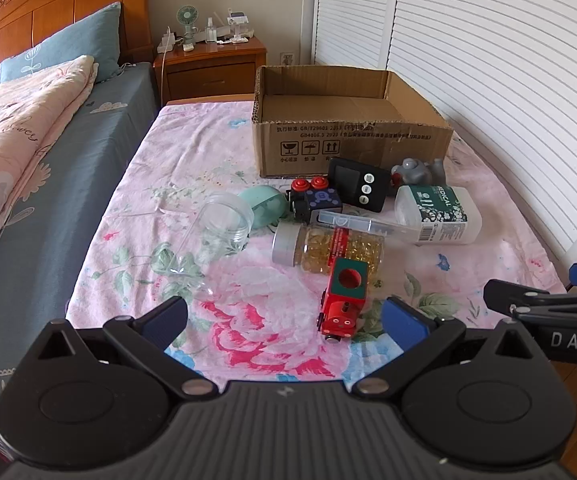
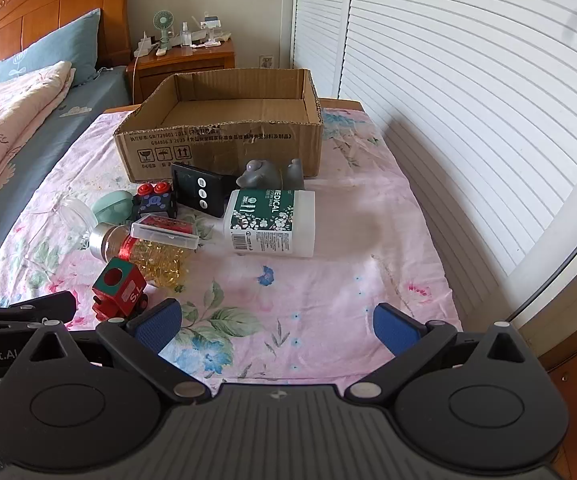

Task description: Organize rigid objects

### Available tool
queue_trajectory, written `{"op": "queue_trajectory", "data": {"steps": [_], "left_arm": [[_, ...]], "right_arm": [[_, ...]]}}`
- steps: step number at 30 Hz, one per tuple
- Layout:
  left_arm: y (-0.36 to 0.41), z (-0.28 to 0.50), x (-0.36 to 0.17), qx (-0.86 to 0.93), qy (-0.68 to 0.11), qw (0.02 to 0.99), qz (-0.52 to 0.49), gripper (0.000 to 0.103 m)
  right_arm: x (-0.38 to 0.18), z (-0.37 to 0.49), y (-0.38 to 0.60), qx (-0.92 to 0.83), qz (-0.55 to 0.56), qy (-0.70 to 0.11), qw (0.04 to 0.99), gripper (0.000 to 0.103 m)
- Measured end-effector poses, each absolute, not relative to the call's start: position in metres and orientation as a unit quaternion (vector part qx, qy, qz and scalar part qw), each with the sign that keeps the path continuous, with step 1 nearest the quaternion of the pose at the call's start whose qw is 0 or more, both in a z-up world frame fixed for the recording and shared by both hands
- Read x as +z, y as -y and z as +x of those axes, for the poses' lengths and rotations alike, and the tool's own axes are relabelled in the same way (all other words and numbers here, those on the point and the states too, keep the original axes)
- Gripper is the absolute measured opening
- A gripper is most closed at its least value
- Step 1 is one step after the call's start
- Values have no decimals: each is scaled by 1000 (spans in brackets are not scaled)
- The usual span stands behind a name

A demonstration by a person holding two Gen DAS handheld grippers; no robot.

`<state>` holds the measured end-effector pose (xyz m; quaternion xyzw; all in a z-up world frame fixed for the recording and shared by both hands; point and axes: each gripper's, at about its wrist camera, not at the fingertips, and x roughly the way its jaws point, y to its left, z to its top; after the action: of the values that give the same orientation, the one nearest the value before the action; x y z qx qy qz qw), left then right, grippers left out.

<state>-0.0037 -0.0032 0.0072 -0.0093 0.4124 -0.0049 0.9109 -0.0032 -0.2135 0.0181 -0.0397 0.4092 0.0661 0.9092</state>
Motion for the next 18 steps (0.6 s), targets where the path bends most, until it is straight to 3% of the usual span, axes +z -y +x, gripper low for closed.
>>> {"op": "queue_trajectory", "data": {"steps": [18], "left_arm": [[5, -6, 12, -7, -407, 913, -11, 102]], "right_arm": [[23, -4, 214, 64, -42, -405, 911, 103]]}}
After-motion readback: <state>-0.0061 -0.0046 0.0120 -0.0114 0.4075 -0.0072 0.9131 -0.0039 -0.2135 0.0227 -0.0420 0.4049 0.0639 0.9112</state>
